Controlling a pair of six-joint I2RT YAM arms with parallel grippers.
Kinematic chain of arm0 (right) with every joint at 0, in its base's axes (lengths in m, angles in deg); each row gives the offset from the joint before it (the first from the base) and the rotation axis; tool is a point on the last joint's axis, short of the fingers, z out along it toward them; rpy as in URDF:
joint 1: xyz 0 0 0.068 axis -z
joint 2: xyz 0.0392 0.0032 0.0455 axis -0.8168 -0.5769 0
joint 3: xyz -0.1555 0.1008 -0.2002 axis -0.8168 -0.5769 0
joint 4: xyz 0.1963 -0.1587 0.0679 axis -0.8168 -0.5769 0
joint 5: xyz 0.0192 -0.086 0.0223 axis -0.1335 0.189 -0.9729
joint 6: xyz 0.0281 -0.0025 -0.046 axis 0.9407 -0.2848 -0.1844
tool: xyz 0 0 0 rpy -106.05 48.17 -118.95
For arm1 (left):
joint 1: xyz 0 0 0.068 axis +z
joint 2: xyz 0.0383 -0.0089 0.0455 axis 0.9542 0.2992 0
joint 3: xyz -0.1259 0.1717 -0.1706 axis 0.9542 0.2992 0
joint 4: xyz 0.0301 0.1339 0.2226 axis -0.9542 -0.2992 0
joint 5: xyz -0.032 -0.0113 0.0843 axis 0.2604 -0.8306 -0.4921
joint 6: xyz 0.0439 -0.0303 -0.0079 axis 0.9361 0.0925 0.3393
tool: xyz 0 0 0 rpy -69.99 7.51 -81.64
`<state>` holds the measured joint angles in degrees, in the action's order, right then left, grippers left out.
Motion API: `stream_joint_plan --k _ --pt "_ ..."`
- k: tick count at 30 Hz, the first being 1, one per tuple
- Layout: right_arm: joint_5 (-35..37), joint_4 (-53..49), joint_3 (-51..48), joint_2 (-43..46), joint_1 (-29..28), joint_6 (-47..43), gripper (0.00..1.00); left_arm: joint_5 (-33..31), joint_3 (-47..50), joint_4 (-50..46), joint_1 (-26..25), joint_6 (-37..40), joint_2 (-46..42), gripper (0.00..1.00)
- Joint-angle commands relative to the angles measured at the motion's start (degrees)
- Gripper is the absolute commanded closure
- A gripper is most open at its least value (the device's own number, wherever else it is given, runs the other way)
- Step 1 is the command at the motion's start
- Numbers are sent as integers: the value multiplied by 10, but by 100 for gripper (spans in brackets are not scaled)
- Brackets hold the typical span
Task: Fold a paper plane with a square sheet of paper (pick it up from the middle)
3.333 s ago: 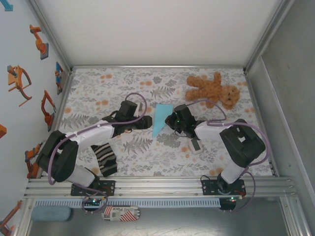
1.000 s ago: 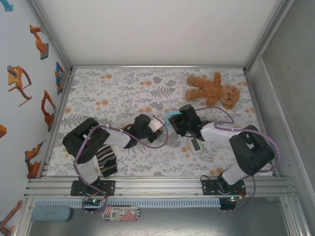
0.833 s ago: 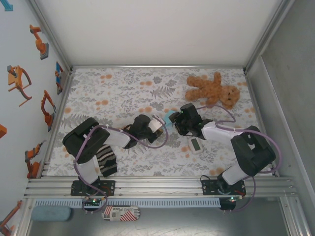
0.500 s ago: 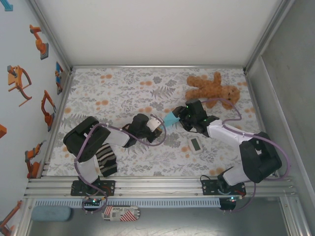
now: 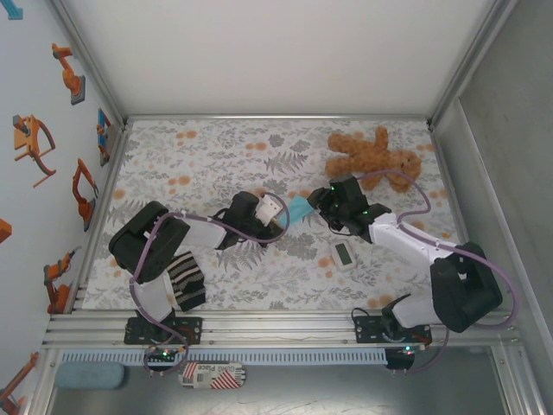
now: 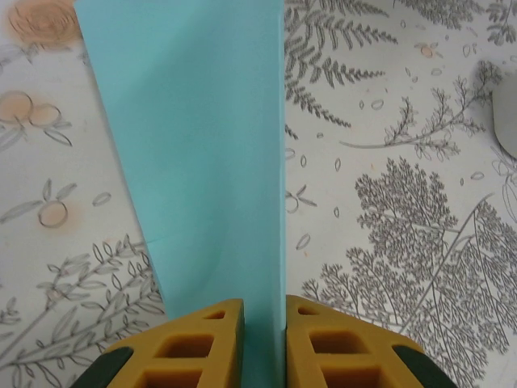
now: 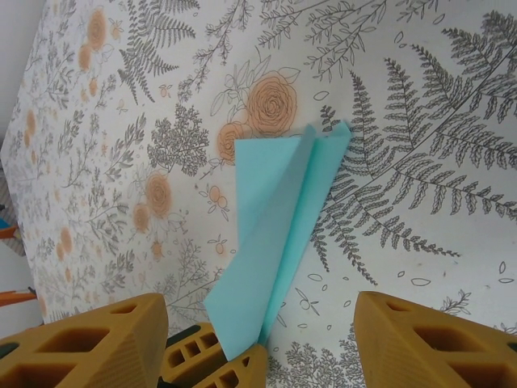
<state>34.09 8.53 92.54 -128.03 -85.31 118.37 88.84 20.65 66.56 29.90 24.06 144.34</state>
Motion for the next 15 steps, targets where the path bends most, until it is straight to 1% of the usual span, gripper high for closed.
stream_joint_plan --k 1,5,10,15 --pt "21 -9 -7 11 2 -23 39 28 -17 -44 3 -20 8 82" --pt "7 13 -18 7 2 -39 40 37 -24 -51 8 -38 12 82" --pt "-17 49 -34 -5 2 -56 43 66 -36 -68 18 -75 14 84" --pt "-43 77 -43 -26 2 -67 44 90 -65 -118 27 -97 25 87"
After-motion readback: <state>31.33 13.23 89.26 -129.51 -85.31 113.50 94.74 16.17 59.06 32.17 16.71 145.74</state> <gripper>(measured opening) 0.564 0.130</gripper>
